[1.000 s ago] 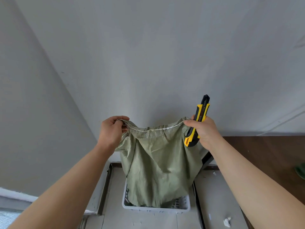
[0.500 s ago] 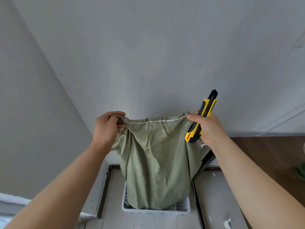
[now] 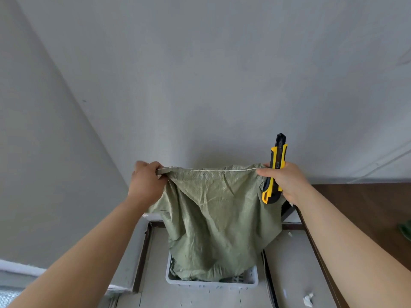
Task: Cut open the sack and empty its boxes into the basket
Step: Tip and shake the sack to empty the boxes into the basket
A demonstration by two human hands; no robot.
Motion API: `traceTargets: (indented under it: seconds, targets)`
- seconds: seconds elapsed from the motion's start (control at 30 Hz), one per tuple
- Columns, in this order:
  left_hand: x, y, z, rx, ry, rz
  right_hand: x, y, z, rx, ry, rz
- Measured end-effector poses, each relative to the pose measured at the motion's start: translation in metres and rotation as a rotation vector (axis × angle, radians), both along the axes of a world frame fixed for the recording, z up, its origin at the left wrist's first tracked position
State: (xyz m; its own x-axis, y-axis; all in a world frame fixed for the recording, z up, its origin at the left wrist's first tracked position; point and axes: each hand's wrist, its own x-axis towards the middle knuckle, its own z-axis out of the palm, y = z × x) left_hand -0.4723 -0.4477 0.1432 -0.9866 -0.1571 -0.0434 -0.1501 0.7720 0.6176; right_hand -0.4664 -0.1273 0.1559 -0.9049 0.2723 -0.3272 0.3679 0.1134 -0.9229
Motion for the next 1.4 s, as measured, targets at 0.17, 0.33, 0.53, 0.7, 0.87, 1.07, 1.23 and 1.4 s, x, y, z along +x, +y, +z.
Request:
traceTargets:
  seconds: [0.17, 0.33, 0.53, 0.7, 0.87, 1.07, 1.23, 1.4]
  targets:
    - [-0.002, 0.0, 0.0, 0.154, -0.06, 0.007, 0.001, -0.001, -0.001, 0.055, -0.02, 0.055]
    - [-0.003, 0.004, 0.017, 0.351, 0.056, 0.107, -0.001, -0.01, 0.016, -0.044, 0.098, -0.014]
    - [0.008, 0.016, 0.023, 0.327, 0.198, 0.109, 0.003, -0.015, 0.019, -0.12, 0.146, -0.037]
    - [0.004, 0.021, 0.025, 0.302, 0.254, 0.111, 0.001, -0.02, 0.021, -0.163, 0.158, -0.021]
    - [-0.006, 0.015, 0.027, 0.323, 0.244, 0.144, -0.006, -0.02, 0.028, -0.133, 0.16, -0.036]
    - [-0.005, 0.027, 0.033, 0.371, 0.293, 0.169, -0.007, -0.018, 0.033, -0.193, 0.186, -0.078]
    - [-0.018, 0.034, 0.04, 0.363, 0.278, 0.145, -0.01, -0.023, 0.034, -0.149, 0.167, -0.058]
    - [-0.018, 0.041, 0.045, 0.382, 0.328, 0.12, -0.01, -0.023, 0.036, -0.195, 0.198, -0.067]
